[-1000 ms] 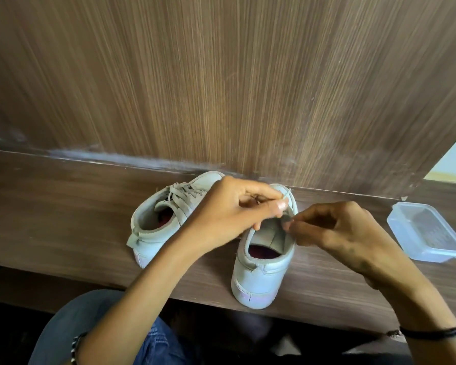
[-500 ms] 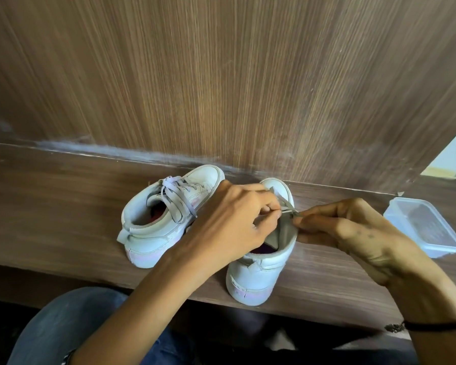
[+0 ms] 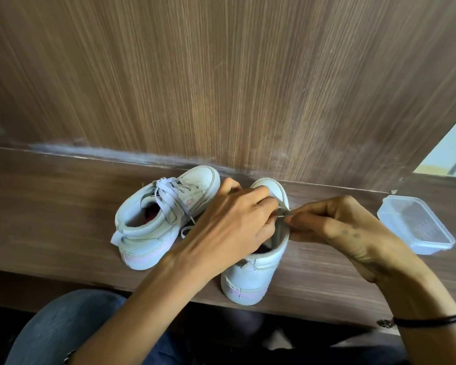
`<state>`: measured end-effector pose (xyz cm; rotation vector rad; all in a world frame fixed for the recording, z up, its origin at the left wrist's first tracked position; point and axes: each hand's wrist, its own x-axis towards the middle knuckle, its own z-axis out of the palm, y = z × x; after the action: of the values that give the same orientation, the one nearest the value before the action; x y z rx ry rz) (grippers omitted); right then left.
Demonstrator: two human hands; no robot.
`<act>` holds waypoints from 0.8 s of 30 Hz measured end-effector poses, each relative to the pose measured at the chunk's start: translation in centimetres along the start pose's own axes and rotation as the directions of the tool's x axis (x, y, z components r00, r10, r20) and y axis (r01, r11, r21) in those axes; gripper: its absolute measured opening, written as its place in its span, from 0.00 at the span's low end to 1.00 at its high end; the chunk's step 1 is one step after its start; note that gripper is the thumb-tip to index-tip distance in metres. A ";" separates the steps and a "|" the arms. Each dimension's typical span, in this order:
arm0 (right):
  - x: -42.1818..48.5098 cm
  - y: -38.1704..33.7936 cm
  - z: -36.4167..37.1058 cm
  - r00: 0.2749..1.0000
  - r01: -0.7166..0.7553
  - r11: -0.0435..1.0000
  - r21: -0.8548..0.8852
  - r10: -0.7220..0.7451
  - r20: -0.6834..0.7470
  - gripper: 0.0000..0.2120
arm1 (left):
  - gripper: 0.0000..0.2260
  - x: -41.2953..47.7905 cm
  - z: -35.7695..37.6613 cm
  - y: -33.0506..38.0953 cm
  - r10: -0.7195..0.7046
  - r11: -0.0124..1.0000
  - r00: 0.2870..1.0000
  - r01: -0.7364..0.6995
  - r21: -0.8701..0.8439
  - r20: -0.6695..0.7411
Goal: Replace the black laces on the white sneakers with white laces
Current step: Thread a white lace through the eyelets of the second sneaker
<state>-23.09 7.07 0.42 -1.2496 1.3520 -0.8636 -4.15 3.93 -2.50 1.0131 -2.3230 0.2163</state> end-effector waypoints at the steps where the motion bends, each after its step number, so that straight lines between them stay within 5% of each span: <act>1: -0.1 0.0 0.0 1.000 0.000 1.000 -0.003 0.000 -0.004 0.06 | 0.13 0.0 0.1 0.0 -0.001 1.000 1.000 0.001 -0.005 -0.002; 12: 0.1 0.4 0.3 0.999 0.030 0.987 -0.161 -0.036 -0.030 0.05 | 0.10 0.3 0.4 0.4 0.026 0.989 0.996 -0.014 0.150 -0.083; 16: -0.2 0.4 0.2 0.999 0.027 0.999 -0.027 -0.026 0.025 0.09 | 0.13 0.1 0.2 0.2 0.045 0.988 0.993 -0.029 0.149 -0.106; 21: 0.6 1.0 0.0 0.999 0.023 0.989 0.147 -0.017 -0.042 0.11 | 0.10 0.0 0.4 -0.1 -0.019 0.999 0.994 0.023 0.040 -0.110; 24: 0.9 1.4 0.3 0.993 0.045 0.998 0.047 -0.040 -0.108 0.07 | 0.11 -0.4 0.2 -1.1 -0.195 0.967 0.979 0.202 -0.154 0.055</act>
<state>-22.96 6.53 -1.14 -1.2120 1.3841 -1.0009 -3.22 3.38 -3.00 1.1678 -2.2140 -0.0689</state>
